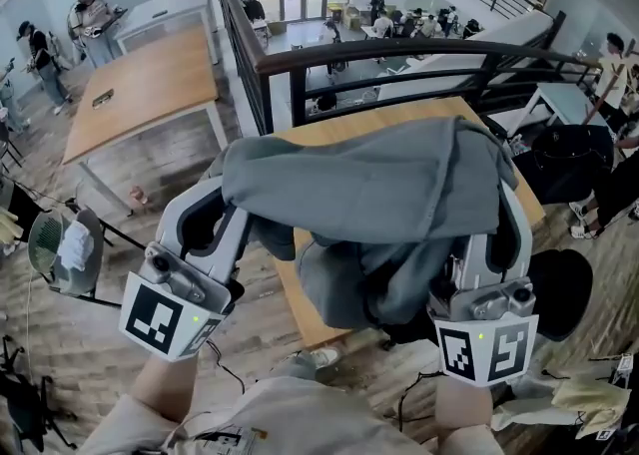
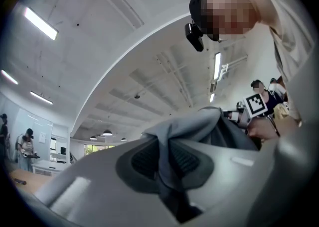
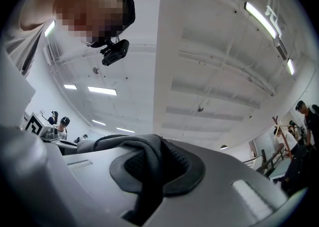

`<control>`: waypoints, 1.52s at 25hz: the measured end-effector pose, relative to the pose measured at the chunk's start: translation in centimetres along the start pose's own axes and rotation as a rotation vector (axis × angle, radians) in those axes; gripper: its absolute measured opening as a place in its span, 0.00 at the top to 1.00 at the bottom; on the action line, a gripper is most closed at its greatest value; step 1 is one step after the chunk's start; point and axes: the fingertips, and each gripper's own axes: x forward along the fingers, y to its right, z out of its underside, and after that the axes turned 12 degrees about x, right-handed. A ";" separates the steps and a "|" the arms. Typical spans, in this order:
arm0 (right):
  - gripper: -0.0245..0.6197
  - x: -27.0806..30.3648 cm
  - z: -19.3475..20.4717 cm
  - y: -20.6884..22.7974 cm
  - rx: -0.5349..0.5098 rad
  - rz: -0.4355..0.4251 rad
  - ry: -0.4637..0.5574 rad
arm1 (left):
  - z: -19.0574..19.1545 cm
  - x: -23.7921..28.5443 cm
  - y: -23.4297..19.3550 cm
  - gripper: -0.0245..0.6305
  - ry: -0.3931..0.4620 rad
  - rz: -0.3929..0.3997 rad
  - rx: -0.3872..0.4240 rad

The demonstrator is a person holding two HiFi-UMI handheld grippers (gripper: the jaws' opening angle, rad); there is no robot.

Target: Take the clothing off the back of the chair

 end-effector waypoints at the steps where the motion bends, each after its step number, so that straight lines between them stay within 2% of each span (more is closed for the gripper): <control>1: 0.92 -0.3 0.8 0.0 0.006 0.006 -0.019 | 0.7 -0.4 0.2 0.90 -0.020 -0.002 0.008; 11: 0.92 -1.4 8.2 0.8 0.133 0.058 -0.188 | 6.3 -1.5 1.8 0.90 -0.127 0.003 -0.083; 15: 0.92 -2.4 10.2 0.9 0.133 0.075 -0.247 | 8.3 -1.9 3.2 0.90 -0.178 0.025 -0.119; 20: 0.92 -5.1 13.9 1.2 0.144 0.104 -0.330 | 12.3 -3.1 6.8 0.90 -0.260 0.082 -0.190; 24: 0.92 -7.1 16.6 2.0 0.147 0.127 -0.398 | 14.3 -3.8 8.7 0.90 -0.289 0.085 -0.190; 30: 0.93 -8.3 18.7 1.8 0.131 0.122 -0.464 | 15.9 -4.3 9.1 0.90 -0.323 0.098 -0.195; 38: 0.92 -9.2 18.5 3.1 0.100 0.123 -0.490 | 15.8 -3.5 10.5 0.90 -0.329 0.112 -0.219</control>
